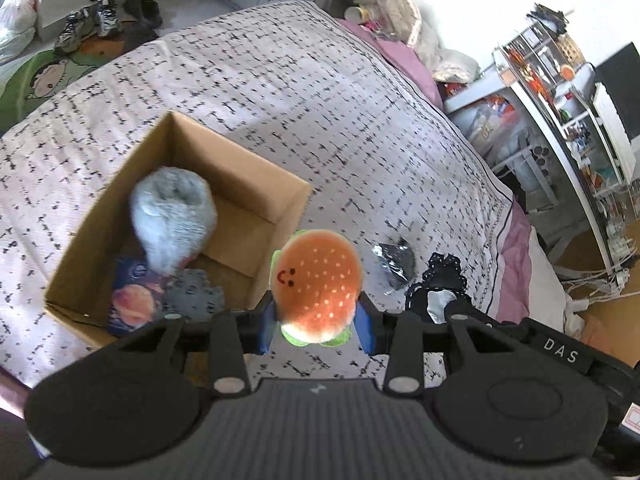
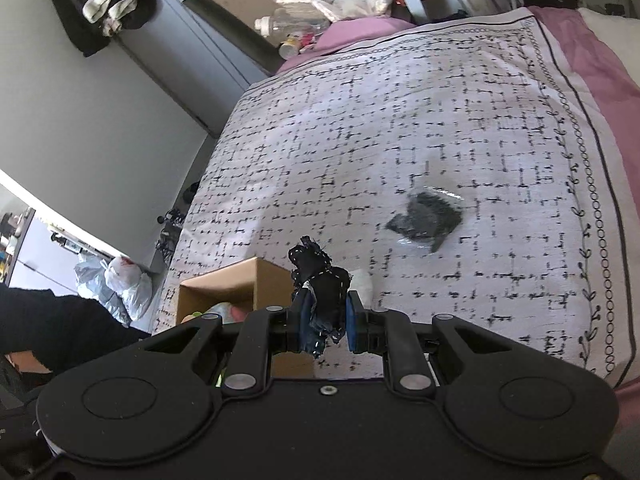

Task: Organize soft objects
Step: 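Carry both items over the box and open both tools inside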

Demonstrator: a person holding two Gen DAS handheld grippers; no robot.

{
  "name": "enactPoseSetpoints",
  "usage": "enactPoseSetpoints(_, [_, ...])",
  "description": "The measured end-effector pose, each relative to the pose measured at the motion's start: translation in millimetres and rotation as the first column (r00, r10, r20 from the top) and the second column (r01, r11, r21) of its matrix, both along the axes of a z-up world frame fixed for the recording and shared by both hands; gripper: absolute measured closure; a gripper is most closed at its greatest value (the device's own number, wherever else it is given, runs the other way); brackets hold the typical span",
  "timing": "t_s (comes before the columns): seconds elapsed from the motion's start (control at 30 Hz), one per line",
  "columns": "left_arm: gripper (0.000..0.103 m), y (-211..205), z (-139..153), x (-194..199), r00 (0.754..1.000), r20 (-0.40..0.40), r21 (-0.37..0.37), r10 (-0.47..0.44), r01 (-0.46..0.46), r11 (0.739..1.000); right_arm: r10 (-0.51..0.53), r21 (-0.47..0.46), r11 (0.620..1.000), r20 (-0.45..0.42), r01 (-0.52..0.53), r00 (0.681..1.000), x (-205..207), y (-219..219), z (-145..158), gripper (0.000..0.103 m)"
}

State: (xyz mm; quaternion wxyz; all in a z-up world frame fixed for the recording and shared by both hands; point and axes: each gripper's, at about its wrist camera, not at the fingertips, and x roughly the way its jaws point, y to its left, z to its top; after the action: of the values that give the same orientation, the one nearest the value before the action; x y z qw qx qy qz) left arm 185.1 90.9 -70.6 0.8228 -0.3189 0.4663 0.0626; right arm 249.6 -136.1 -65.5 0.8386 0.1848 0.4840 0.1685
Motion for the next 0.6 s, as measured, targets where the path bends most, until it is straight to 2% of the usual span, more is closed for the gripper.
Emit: enactPoseSetpoints(0.6, [0.063, 69, -13, -23, 0.997, -0.037, -0.007, 0.067, -0.067, 0.998, 0.082, -0.028, 0.996, -0.002, -0.082, 0.997, -9, 70, 3, 0.085])
